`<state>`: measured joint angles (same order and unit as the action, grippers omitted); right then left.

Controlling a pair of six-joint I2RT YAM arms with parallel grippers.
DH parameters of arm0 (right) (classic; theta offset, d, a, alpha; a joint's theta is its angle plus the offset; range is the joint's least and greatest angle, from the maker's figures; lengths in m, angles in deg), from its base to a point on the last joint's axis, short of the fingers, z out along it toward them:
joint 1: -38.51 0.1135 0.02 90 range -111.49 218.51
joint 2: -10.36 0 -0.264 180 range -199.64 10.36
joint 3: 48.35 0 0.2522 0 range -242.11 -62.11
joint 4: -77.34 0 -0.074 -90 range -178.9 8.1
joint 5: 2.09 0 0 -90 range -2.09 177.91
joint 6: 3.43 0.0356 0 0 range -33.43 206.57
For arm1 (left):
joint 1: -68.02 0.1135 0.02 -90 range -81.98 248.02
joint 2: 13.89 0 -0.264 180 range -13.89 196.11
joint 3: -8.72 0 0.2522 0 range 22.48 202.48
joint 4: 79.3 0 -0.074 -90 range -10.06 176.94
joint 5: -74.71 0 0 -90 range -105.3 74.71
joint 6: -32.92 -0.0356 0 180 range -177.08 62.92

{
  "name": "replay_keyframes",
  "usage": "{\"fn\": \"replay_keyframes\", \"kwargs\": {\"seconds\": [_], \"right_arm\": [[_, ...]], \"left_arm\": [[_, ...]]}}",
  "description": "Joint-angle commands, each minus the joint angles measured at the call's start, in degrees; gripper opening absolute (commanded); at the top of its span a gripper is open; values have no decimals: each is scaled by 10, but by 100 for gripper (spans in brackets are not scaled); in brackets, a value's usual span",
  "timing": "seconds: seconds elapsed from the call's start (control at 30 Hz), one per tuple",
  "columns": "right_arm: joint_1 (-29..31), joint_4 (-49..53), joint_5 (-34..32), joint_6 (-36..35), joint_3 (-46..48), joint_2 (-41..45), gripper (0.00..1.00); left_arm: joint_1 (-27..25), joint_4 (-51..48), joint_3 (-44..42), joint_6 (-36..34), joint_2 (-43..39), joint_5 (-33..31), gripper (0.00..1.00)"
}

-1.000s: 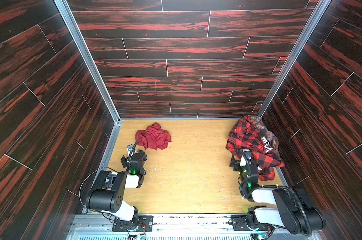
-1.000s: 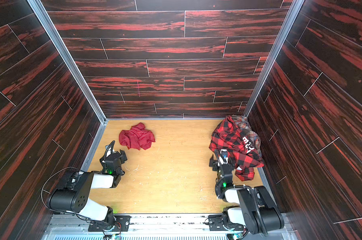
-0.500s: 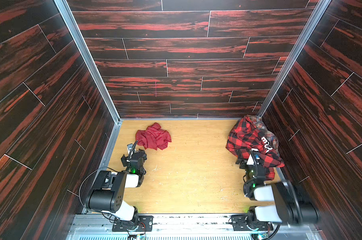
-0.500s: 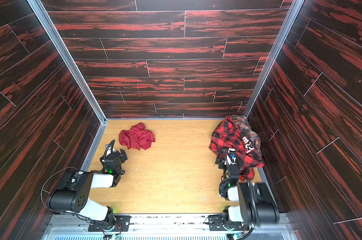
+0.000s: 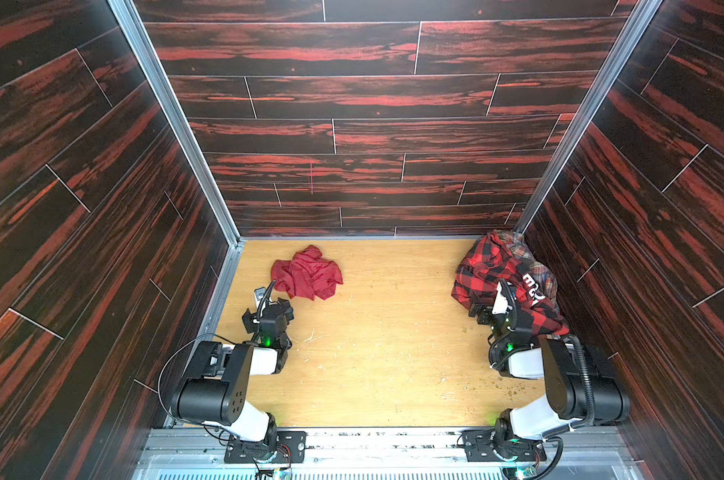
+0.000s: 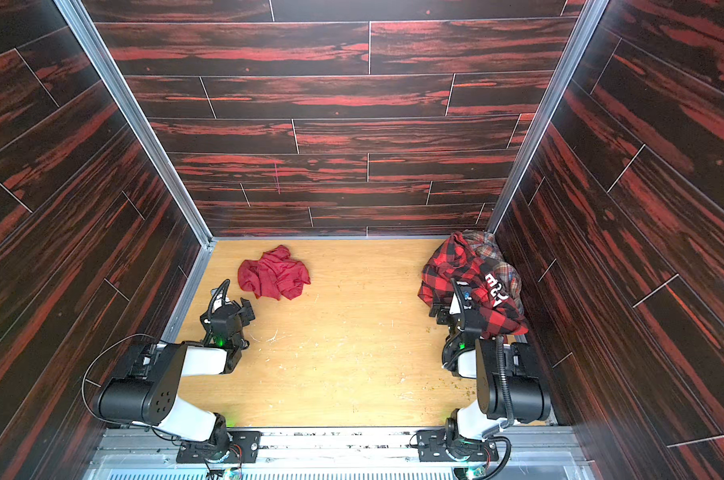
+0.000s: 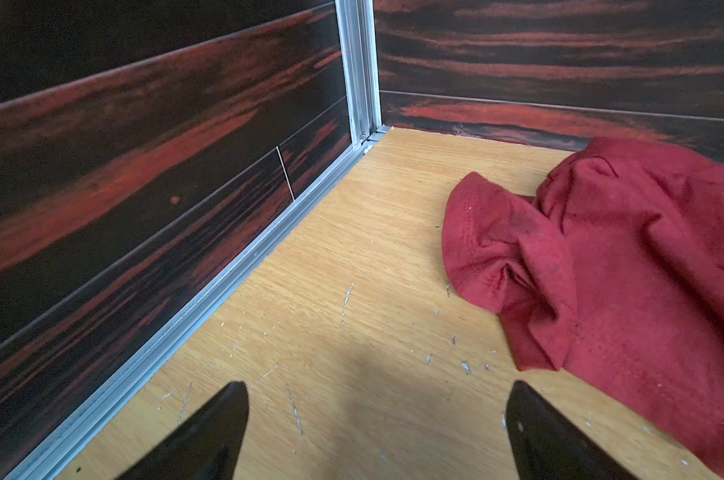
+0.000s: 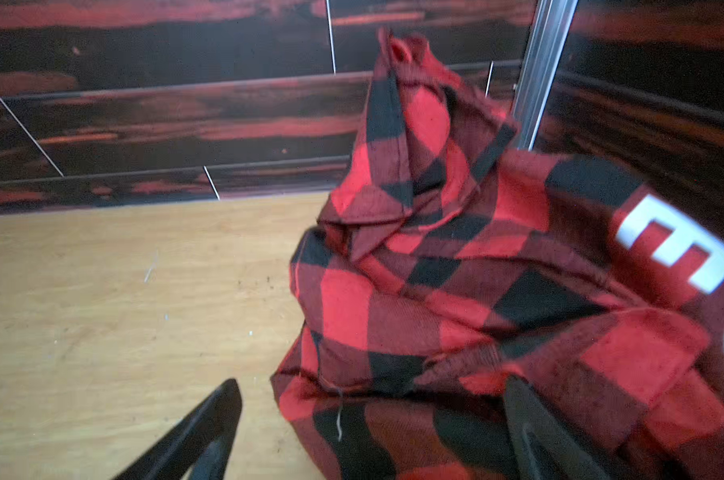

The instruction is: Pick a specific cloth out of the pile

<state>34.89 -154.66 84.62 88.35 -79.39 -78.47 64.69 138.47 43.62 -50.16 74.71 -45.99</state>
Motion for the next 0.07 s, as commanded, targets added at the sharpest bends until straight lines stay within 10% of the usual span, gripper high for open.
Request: {"fn": "replay_keyframes", "kwargs": {"seconds": [0.0, 0.03], "right_arm": [[-2, 12, 1, 9, -5, -4, 99], [-1, 10, 1, 10, -5, -5, 99]], "left_arm": [[7, -6, 12, 2, -3, 7, 99], [8, -6, 12, 3, -3, 8, 99]]}}
